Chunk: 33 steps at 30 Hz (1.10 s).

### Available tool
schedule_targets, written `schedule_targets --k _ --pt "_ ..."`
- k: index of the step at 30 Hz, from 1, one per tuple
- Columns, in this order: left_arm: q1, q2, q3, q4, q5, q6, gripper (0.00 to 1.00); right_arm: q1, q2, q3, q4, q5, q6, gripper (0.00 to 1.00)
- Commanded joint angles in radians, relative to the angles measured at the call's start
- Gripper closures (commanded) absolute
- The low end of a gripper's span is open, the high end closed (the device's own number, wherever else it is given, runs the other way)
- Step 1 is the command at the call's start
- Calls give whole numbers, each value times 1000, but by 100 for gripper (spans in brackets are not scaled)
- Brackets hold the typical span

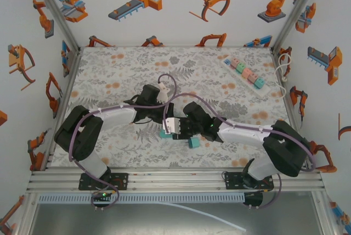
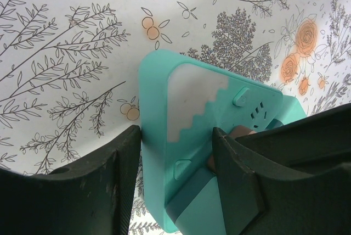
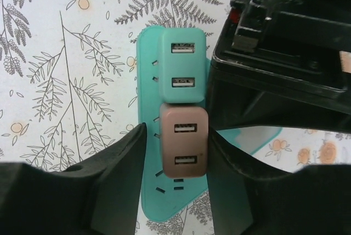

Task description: Pull the plug off the socket

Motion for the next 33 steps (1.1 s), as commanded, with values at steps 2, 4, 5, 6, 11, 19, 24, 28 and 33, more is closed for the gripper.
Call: schedule_targets --k 2,4,5,6,11,19,24,28,33 --pt "4 61 -28 -121 -166 63 48 5 23 32 10 10 -5 62" --pt "5 64 -28 -118 -163 61 48 5 27 29 23 6 -1 67" --pt "5 67 -30 -117 -164 61 48 6 26 23 32 3 1 69" --pt "5 70 -30 -117 -166 61 48 5 23 20 43 2 3 73" --pt "5 86 -36 -113 -192 74 48 5 -4 18 48 -12 7 83" --pt "5 130 -49 -104 -242 80 49 7 -34 53 23 -66 55 91" --pt "4 132 -56 -105 -266 93 50 7 -53 52 37 -71 67 95" --pt "5 137 -59 -102 -272 96 50 7 -69 52 32 -70 69 97" --pt "7 138 -61 -97 -275 94 50 7 -94 46 32 -69 74 99"
